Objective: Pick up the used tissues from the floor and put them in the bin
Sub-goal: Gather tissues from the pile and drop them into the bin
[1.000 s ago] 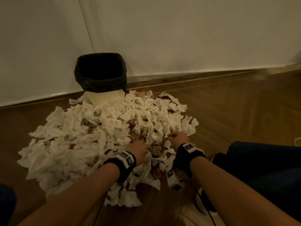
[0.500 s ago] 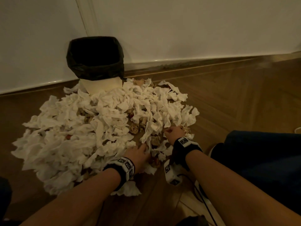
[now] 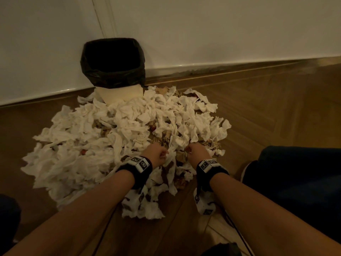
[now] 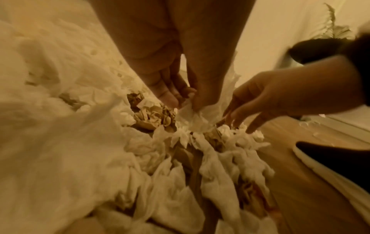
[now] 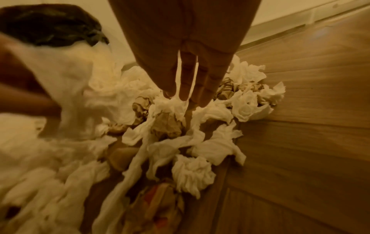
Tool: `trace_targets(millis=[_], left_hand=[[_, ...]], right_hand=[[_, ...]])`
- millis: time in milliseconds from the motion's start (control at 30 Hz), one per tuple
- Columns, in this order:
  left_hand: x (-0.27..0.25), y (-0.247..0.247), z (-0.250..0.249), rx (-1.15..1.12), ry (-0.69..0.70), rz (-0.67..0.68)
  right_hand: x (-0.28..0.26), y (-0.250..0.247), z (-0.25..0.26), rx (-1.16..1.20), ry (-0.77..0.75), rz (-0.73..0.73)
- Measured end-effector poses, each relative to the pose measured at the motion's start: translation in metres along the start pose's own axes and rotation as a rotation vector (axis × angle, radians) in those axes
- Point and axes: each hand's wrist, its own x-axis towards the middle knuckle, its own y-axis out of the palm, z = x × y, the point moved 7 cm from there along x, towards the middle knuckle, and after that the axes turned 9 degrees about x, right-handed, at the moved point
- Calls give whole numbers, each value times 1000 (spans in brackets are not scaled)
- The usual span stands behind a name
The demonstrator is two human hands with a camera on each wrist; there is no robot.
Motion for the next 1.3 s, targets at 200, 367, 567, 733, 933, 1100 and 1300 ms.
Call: trace_targets(millis=[200, 367, 567, 733, 933, 1100, 1300], left_hand=[[-3, -16, 14, -185, -125, -142], [-4, -21, 20, -290, -113, -171], [2, -19, 17, -243, -134, -134], [3, -12, 19, -214, -195, -105], [3, -27, 20, -289, -184, -169], [-5, -50, 20, -468, -166, -217], [-17, -117, 46, -628, -210, -457]], right_hand=[[6, 32, 8, -157, -80, 114], [11, 46, 9, -265, -52, 196], [17, 54, 6, -245, -36, 253], [21, 45, 10, -96, -41, 160], [23, 21, -12, 646, 283, 42], [22, 1, 16, 1311, 309, 43], [16, -41, 87, 1771, 106, 111]])
